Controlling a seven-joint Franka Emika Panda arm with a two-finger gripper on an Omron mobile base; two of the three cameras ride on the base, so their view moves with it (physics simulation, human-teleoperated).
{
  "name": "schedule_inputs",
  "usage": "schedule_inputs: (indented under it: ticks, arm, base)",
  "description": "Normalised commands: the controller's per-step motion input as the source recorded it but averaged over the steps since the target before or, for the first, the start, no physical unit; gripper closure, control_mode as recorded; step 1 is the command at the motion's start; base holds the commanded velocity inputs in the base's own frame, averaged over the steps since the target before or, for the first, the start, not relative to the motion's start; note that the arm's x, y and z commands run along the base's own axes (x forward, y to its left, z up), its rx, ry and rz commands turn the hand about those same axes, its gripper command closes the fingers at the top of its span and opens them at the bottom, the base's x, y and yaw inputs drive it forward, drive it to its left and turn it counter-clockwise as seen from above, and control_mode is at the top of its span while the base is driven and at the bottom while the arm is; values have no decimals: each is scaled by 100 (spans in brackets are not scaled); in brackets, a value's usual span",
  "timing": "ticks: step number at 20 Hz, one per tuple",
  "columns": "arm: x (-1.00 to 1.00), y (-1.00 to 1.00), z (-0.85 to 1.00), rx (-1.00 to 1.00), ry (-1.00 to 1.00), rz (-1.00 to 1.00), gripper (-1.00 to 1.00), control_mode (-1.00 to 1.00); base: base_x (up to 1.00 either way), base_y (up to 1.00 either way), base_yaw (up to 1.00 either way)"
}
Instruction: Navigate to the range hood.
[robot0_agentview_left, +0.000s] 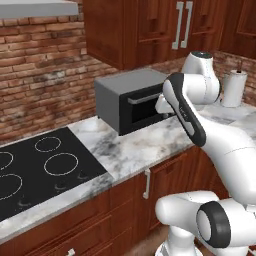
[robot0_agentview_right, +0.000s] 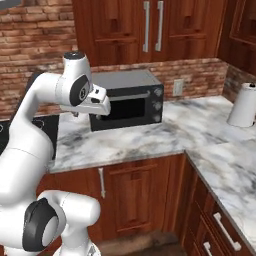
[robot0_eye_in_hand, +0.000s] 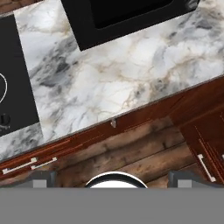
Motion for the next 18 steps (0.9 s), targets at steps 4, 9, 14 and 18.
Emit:
schedule_inputs:
  ticks: [4,9,14,18]
  arm:
    - [0,0,0,0,0,0,-100,100]
    - [0,0,0,0,0,0,-100,100]
    - [0,0,0,0,0,0,-100,100]
    - [0,0,0,0,0,0,-100,100]
  base:
    - [-48,9,43]
    - [-47,13,43]
    - [-42,20,41]
    - [-12,18,34]
